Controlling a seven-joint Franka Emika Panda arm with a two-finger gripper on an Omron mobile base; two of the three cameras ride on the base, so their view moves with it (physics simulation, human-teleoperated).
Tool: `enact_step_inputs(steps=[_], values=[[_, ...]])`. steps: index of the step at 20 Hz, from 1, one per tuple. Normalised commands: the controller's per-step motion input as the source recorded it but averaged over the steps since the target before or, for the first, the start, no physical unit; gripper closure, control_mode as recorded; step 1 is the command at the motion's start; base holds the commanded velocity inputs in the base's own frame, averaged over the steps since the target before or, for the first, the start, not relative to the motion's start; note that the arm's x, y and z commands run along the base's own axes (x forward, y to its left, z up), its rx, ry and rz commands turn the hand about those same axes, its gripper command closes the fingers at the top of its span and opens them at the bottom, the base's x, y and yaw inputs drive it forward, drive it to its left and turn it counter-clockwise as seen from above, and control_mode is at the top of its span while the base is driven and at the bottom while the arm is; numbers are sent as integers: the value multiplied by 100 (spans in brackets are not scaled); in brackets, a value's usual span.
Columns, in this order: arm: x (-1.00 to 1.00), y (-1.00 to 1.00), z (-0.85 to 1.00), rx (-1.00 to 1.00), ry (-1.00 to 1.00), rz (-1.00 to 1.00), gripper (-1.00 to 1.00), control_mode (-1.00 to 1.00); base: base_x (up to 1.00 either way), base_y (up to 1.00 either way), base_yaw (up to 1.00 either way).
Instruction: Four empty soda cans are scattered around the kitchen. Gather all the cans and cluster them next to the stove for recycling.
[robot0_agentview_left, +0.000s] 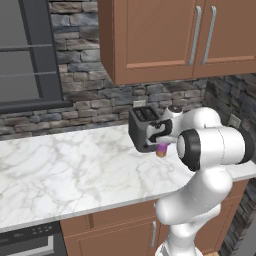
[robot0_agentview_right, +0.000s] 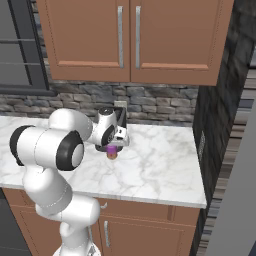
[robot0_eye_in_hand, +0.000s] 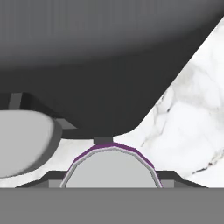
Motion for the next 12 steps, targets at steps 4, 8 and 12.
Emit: enact_step_inputs(steps=[4, 8, 12], values=[[-14, 0, 41, 0, -2, 0, 100, -100, 0, 0, 0], [-45, 0, 42, 0, -2, 0, 100, -100, 0, 0, 0], [-56, 0, 39, 0, 0, 0, 100, -100, 0, 0, 0]])
